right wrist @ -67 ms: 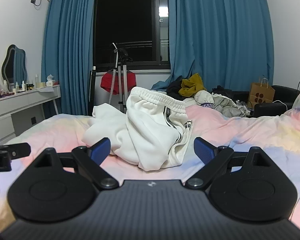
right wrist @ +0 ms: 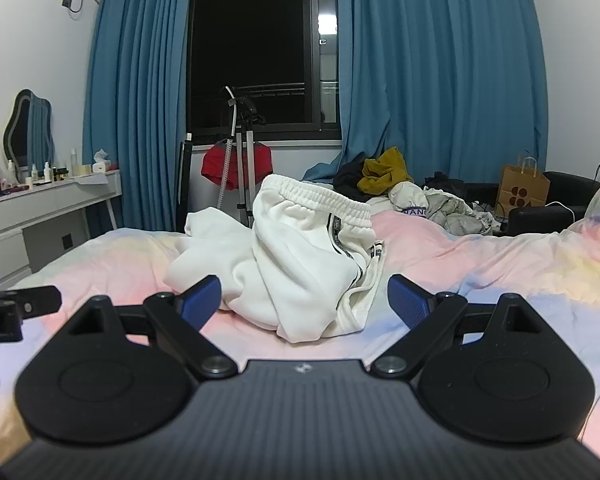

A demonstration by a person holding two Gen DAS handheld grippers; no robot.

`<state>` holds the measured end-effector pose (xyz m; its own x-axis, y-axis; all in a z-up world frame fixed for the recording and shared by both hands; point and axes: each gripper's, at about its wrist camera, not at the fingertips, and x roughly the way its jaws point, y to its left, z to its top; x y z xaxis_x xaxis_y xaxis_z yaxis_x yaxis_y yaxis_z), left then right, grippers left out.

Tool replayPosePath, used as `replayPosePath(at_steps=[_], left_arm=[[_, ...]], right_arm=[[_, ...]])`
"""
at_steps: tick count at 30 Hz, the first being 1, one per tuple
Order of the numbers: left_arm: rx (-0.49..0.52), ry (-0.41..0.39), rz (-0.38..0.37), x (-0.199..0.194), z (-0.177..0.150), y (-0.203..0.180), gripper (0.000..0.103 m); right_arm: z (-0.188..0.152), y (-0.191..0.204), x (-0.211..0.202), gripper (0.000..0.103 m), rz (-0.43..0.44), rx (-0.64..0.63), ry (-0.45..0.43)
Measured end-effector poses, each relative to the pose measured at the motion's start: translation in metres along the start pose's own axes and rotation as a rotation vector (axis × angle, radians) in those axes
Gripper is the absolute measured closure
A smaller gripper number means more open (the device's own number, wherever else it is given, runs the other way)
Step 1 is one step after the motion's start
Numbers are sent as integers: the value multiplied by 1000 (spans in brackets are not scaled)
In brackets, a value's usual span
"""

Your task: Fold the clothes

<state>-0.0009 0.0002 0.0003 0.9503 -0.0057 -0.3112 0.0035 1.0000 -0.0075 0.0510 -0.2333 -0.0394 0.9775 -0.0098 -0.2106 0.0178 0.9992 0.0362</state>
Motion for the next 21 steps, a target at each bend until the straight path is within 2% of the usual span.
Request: replayPosePath(at_steps=[7, 16, 21], left_arm=[[-6, -15, -5, 0, -6, -1, 0], [-29, 1, -34, 1, -6, -1, 0], [-41, 16, -23, 5, -6, 1, 0]], right_arm=[[-1, -2, 2, 11, 4, 4, 6], [-3, -4, 4, 11, 10, 10, 15], [-3, -5, 5, 11, 11, 17, 18]])
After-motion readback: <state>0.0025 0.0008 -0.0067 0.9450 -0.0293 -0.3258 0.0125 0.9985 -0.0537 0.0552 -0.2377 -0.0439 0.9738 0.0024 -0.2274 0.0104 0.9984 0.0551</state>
